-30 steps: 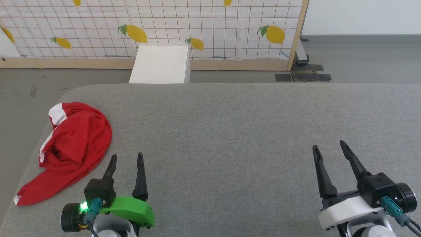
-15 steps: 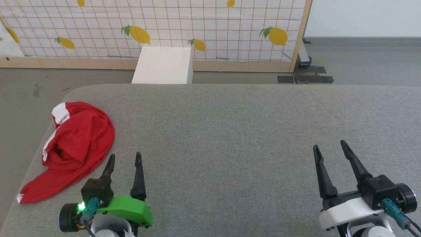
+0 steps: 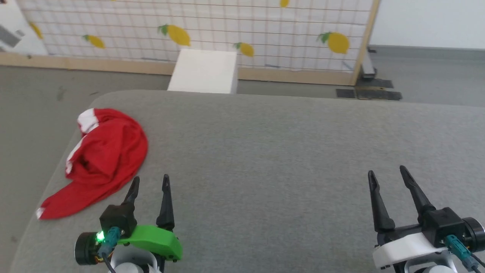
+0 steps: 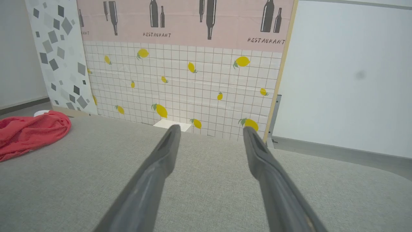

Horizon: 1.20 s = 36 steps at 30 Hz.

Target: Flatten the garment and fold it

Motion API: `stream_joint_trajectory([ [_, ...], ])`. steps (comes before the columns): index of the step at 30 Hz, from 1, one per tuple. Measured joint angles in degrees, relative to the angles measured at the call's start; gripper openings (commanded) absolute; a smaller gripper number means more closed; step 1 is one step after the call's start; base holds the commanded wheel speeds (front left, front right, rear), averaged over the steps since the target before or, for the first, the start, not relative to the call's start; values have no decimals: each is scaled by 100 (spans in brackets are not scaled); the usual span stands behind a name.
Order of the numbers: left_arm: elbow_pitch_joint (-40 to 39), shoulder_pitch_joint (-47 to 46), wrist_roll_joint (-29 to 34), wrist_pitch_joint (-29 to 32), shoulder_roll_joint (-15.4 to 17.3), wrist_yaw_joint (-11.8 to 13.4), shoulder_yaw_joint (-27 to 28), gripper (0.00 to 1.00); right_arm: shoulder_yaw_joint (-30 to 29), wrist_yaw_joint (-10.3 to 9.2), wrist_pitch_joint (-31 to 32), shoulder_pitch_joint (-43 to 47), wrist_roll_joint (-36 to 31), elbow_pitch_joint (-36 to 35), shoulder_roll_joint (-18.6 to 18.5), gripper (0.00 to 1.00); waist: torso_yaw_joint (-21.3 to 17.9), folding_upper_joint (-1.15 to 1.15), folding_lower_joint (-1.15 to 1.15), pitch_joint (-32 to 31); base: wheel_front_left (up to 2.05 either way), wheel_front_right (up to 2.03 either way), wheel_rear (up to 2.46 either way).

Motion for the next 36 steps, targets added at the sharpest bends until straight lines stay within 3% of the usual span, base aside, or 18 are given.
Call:
stream_joint_trajectory([
  [25, -65, 144, -64, -20, 294, 160, 165, 100, 321, 0, -5, -13, 102, 242, 12, 100, 2664, 0, 0, -9, 0, 0, 0],
  [31, -83, 146, -105, -21, 310, 160, 157, 100, 332, 0, -4, -14, 102, 312, 12, 100, 3052, 0, 0, -13, 0, 0, 0],
  [36, -107, 172, -129, -23, 324, 196, 162, 100, 361, 0, -4, -20, 102, 321, 13, 100, 3152, 0, 0, 4, 0, 0, 0],
])
